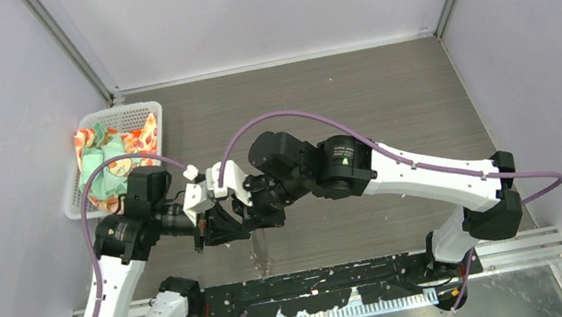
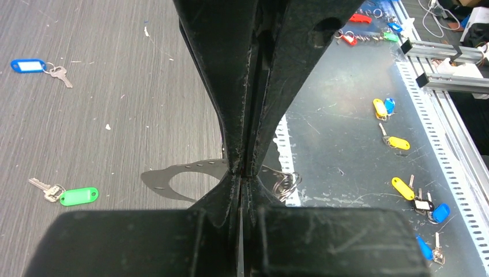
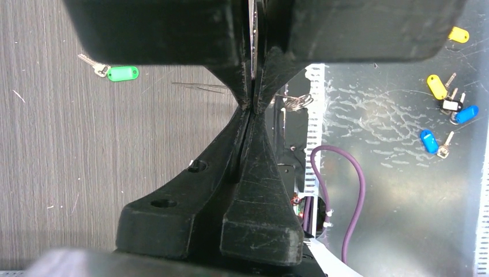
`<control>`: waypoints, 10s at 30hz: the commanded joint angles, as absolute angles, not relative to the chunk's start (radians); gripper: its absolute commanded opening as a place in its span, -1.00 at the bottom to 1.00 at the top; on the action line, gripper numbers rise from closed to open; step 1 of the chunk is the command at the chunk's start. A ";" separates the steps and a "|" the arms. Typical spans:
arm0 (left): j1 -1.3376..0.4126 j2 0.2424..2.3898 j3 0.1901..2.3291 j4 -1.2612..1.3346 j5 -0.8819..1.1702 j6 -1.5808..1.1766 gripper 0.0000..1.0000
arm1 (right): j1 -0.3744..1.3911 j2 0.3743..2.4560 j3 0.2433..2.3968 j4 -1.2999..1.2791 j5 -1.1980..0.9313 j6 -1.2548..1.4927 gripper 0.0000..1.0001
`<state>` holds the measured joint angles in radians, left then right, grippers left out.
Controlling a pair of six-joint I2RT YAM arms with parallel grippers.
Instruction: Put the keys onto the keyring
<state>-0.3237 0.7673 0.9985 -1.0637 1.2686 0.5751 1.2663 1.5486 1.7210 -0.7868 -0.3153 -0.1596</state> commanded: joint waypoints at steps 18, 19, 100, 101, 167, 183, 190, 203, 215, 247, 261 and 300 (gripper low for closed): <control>-0.327 0.696 0.954 -0.778 1.291 0.276 -0.20 | 1.254 1.229 1.331 -0.201 -0.238 -0.027 -0.98; -0.327 0.687 0.947 -0.774 1.287 0.273 -0.17 | 1.254 1.200 1.285 -0.131 -0.236 -0.017 -0.98; -0.327 0.567 0.903 -0.450 1.208 -0.057 -0.99 | 1.255 1.048 0.966 0.266 -0.214 0.189 -0.58; -0.327 0.565 0.900 -0.450 1.206 -0.056 -0.99 | 1.253 1.042 0.996 0.186 -0.210 0.175 -0.37; -0.360 0.663 1.027 -0.781 1.284 0.395 -0.99 | 1.232 1.424 1.610 -0.654 -0.345 -0.234 -0.99; -0.360 0.646 1.010 -0.722 1.278 0.328 -0.99 | 1.230 1.304 1.485 -0.542 -0.344 -0.154 -0.24; -0.360 0.647 1.012 -0.722 1.279 0.326 -0.99 | 1.231 1.317 1.511 -0.545 -0.336 -0.175 -0.61; -0.360 0.645 0.999 -0.721 1.276 0.328 -0.99 | 1.231 1.339 1.528 -0.511 -0.351 -0.152 -0.89; -0.360 0.601 0.963 -0.685 1.178 0.230 -0.18 | 1.231 1.246 1.401 -0.365 -0.313 -0.102 -0.99; -0.360 0.536 0.856 -0.296 1.196 -0.163 -0.63 | 1.231 1.182 1.264 -0.148 -0.308 -0.030 -0.98; -0.360 0.506 0.845 -0.340 1.126 -0.073 -0.99 | 1.231 1.180 1.273 -0.153 -0.321 -0.015 -0.98; -0.360 0.460 0.816 -0.414 1.129 0.532 -0.99 | 0.977 1.096 1.075 -0.380 0.437 0.343 0.46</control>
<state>-0.3607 0.4133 0.7948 -0.6296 1.1698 0.9771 1.1175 1.0401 1.1164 -0.2779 0.2211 0.1215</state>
